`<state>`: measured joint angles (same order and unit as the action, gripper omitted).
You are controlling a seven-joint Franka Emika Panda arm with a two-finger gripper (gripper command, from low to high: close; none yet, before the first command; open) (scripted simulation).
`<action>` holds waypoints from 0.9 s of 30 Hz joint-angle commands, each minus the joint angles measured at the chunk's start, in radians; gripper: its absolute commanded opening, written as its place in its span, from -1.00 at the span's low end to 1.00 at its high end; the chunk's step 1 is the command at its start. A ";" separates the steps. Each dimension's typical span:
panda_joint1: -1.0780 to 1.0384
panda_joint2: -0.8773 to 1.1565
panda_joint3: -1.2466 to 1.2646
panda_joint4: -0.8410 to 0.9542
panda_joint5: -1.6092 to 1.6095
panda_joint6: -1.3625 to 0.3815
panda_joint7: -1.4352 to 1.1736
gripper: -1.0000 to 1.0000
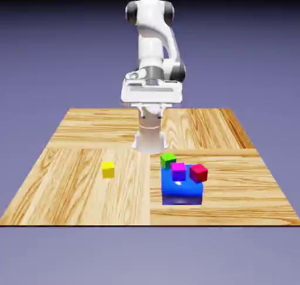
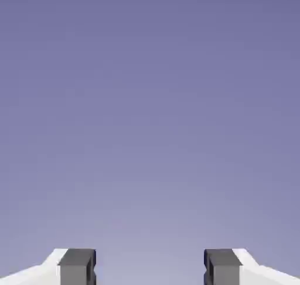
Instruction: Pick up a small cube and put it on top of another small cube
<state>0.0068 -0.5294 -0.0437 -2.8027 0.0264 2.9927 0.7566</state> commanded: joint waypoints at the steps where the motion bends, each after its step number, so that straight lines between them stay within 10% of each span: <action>1: -0.004 0.034 -0.036 0.006 0.022 -0.037 0.013 0.00; 19: -0.081 0.628 -0.676 0.112 0.408 -0.686 0.241 0.00; 27: -0.148 0.847 -0.499 0.117 0.712 -0.566 0.028 0.00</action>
<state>-0.1416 0.3178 -0.5423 -2.6862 0.7384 2.4267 0.7851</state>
